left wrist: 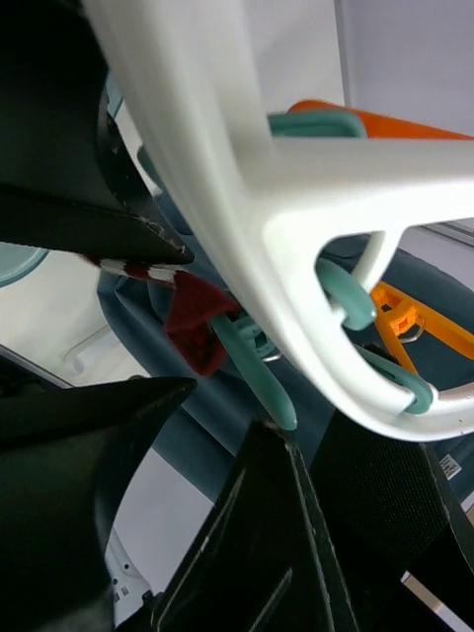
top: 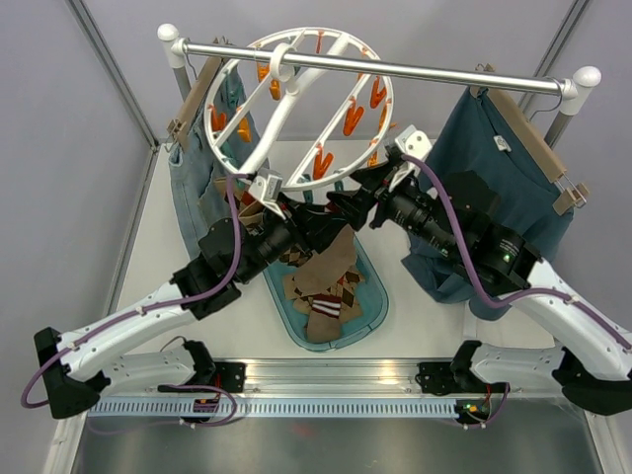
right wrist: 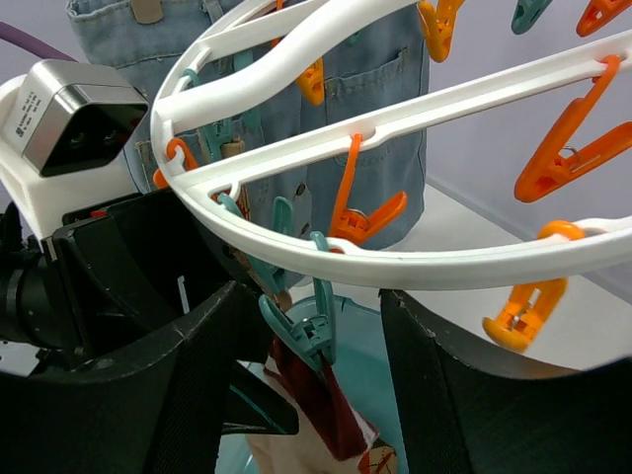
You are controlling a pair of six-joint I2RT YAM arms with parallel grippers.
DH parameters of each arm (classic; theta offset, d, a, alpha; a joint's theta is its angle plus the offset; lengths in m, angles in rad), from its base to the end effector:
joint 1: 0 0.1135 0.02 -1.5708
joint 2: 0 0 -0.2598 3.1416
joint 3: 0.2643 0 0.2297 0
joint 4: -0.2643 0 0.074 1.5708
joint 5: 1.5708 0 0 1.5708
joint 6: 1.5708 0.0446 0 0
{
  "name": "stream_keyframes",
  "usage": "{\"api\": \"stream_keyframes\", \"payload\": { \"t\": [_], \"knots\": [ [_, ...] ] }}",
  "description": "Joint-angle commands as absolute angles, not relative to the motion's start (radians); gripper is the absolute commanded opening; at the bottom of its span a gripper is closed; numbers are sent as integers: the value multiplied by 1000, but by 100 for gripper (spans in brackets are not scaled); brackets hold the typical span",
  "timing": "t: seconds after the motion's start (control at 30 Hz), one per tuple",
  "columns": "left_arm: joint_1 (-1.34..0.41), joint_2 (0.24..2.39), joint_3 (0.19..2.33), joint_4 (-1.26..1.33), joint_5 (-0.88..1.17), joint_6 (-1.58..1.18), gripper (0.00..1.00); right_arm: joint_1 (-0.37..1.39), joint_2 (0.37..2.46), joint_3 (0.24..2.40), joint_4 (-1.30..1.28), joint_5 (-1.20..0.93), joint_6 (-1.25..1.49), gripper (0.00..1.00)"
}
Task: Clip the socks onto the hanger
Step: Clamp the sock onto the hanger.
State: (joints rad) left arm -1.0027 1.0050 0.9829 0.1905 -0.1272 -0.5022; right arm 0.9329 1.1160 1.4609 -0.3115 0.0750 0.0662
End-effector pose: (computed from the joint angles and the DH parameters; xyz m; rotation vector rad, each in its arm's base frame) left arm 0.1233 -0.1826 0.4077 0.2622 1.4833 -1.1459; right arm 0.1293 0.1689 0.4823 -0.6088 1.4621 0.7318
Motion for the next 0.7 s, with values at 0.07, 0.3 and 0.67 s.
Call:
{"api": "stream_keyframes", "payload": {
  "t": [0.07,0.3,0.67],
  "knots": [
    [-999,953,968,186,-123,-492,59,931,1045,1436,-318,103,100,66],
    [-1000,887,939,103,-132,-456,63,931,944,1310,-344,210,172,98],
    [-999,761,891,6,-161,-405,64,931,919,982,-411,227,330,65]
  ]
}}
